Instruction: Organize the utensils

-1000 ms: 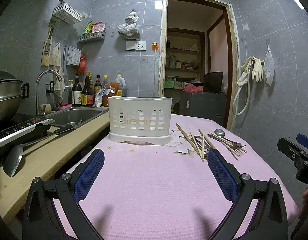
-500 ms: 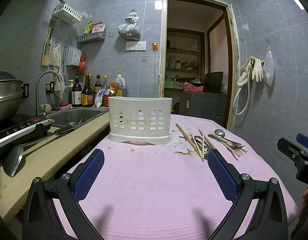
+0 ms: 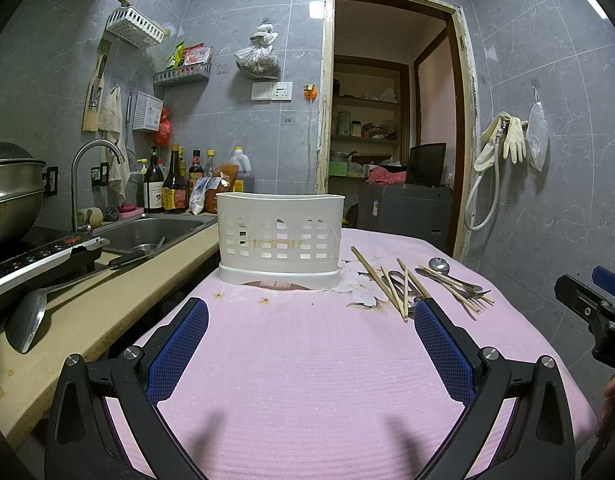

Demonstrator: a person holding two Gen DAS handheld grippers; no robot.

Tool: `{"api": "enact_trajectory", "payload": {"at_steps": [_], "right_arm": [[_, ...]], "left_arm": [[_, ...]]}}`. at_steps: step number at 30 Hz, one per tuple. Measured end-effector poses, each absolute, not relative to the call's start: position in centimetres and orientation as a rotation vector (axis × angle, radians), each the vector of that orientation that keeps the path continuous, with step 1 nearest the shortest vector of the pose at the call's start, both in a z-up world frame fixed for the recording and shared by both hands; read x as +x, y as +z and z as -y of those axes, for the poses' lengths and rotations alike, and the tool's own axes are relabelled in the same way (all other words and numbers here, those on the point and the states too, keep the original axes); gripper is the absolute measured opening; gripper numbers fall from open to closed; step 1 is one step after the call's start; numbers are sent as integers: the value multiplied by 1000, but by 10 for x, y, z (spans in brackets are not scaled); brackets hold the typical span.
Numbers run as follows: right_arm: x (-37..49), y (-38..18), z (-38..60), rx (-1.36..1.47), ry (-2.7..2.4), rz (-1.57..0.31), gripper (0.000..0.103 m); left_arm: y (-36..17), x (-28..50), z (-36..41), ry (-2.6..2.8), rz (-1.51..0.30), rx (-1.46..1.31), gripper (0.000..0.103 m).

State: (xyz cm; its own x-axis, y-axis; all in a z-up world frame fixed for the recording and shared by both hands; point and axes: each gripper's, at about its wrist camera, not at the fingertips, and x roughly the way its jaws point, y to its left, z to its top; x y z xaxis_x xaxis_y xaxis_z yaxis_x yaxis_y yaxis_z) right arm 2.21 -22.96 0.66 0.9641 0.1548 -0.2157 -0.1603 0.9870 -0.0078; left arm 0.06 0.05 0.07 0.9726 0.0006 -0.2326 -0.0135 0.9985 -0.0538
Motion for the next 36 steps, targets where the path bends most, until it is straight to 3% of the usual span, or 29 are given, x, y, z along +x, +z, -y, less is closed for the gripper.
{"api": "enact_trajectory", "payload": {"at_steps": [26,36], "right_arm": [[25,12,231,-44,153,-206,103],[79,35,240,-113,176,-218,103]], "left_arm": [[3,5,0,1,-237,-67,101],[35,67,3,-67,-282,-18,101]]}}
